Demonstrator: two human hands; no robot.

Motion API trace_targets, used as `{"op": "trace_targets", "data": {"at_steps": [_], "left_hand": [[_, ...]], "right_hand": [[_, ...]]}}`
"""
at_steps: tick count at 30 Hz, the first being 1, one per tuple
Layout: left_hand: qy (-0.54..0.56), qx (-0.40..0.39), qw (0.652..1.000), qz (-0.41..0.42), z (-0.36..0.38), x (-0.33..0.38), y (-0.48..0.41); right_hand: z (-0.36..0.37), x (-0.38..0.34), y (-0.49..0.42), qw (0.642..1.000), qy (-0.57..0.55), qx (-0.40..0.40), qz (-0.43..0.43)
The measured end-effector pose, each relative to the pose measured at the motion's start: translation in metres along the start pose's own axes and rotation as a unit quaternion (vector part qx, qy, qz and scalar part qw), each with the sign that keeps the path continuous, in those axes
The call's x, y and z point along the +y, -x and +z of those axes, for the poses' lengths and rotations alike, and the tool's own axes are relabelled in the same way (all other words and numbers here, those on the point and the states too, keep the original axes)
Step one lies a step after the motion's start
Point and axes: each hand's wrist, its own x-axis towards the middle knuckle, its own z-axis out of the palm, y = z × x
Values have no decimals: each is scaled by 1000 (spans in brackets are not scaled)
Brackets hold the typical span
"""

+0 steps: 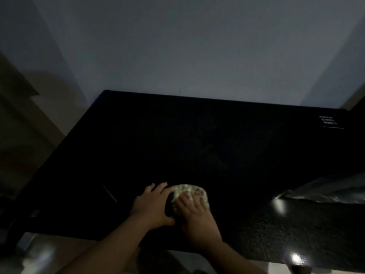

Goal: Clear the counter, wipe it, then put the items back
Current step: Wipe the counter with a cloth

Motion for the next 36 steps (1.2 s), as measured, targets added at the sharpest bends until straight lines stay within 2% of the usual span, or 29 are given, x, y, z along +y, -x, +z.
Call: {"op": "trace_targets", "data": {"at_steps": [1,3,7,9,10,13,14,15,16,18,20,21,22,24,26,28,30,32,34,36], "left_hand": [[4,5,1000,4,-2,-2,0],[3,10,1000,8,-5,-8,-2],[1,-5,999,-38,-4,-20,-11],[19,-22,997,-67,-5,-22,-16],[27,-28,997,-74,-5,-22,-19],[31,-28,997,-71,-6,-19,-24],[30,-26,997,-68,-7,-19,-26],[31,-26,997,-65,-7,-19,-26],[34,-28,997,-63,-7,-19,-26],[43,-29,997,-59,-9,-19,-26],[47,-28,997,-54,-11,-20,-26],[45,-28,997,-50,-12,-20,-27],[42,-30,998,-46,-13,-21,-28],[37,-26,998,-43,-14,-21,-32],[38,-15,998,-39,-16,-21,-37],[47,-14,998,-32,-19,-23,-39],[54,-20,998,-21,-21,-24,-39],[65,-29,997,-14,-24,-25,-37],[68,-33,997,-9,-26,-26,-36],[71,-32,997,-6,-26,-27,-36]], "right_hand": [[0,0,0,999,21,-14,-33],[-11,26,-6,999,31,16,-27],[-31,81,-7,978,-11,99,185],[-25,62,-12,971,-19,105,216],[-15,44,-14,980,-23,99,173],[0,-2,-11,1000,-7,2,-23],[-3,2,-14,998,24,-2,-65],[-10,12,-17,993,61,31,-91],[-15,29,-20,990,78,86,-76],[-29,69,-23,988,23,144,52],[-35,86,-22,976,-36,99,189],[-32,83,-25,966,-32,99,237],[-28,71,-30,962,-34,108,250],[-16,30,-36,983,-24,101,154],[-3,-4,-35,999,-11,30,8],[-8,-4,-32,999,3,-11,-49],[-17,26,-31,998,-21,52,-12],[-25,62,-25,979,-56,162,108],[-28,81,-16,961,-14,147,235],[-21,65,-17,951,-25,115,286]]}}
